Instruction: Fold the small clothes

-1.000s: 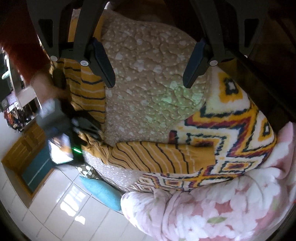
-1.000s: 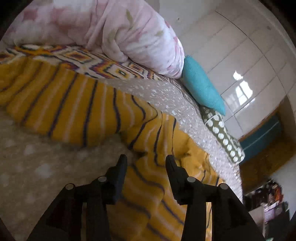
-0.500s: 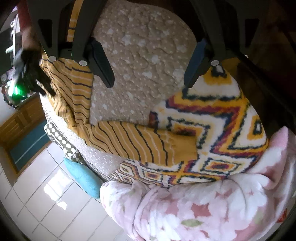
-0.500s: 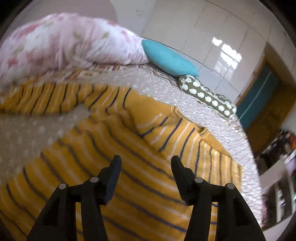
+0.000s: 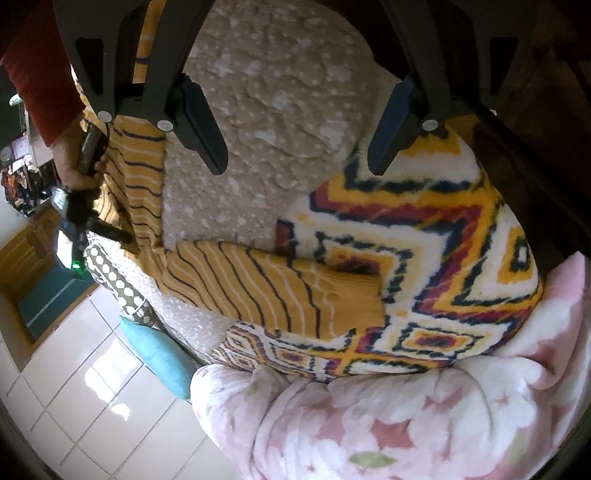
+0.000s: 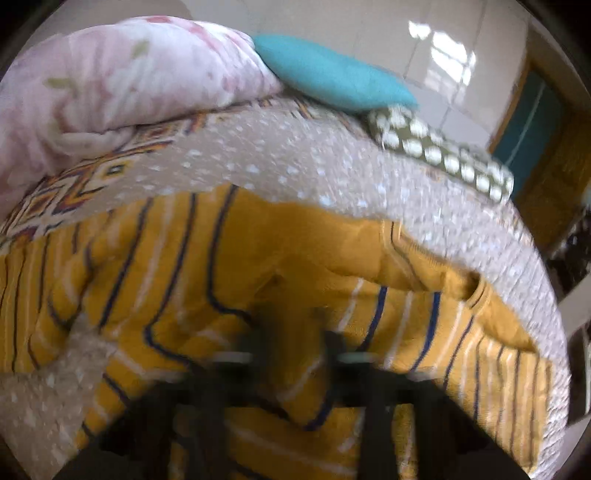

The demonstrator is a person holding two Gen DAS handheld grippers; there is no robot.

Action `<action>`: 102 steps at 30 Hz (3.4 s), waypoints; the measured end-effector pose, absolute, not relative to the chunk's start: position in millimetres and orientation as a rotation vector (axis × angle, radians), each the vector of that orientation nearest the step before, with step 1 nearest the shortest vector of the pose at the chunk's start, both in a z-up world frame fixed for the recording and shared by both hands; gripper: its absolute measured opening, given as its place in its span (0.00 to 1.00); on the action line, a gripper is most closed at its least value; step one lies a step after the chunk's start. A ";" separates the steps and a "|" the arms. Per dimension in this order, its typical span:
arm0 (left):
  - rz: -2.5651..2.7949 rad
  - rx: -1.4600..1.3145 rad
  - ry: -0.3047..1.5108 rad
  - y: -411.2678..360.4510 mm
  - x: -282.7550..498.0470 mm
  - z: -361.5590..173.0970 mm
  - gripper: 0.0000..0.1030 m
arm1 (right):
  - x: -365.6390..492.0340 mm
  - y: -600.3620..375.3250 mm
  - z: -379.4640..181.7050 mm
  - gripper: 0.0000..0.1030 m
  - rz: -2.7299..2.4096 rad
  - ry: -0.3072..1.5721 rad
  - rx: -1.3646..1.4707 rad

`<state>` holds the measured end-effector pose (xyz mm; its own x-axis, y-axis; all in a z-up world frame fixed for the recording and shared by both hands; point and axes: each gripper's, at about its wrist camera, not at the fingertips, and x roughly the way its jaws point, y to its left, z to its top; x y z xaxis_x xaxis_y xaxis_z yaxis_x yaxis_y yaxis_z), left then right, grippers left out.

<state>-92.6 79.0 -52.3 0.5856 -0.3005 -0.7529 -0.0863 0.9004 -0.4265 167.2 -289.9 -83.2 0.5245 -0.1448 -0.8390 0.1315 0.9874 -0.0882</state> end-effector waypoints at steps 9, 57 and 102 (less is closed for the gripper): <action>-0.116 -0.492 0.937 87.8 -82.0 -55.1 0.75 | 154.8 -257.7 -56.0 0.06 -0.004 0.961 0.086; -0.718 0.071 0.827 -386.4 33.2 60.4 0.10 | -249.4 -486.8 -42.6 0.38 -0.422 0.768 0.648; -0.223 0.190 0.984 -227.6 -112.9 -66.7 0.86 | -282.2 -440.6 -64.6 0.49 -0.521 0.713 0.346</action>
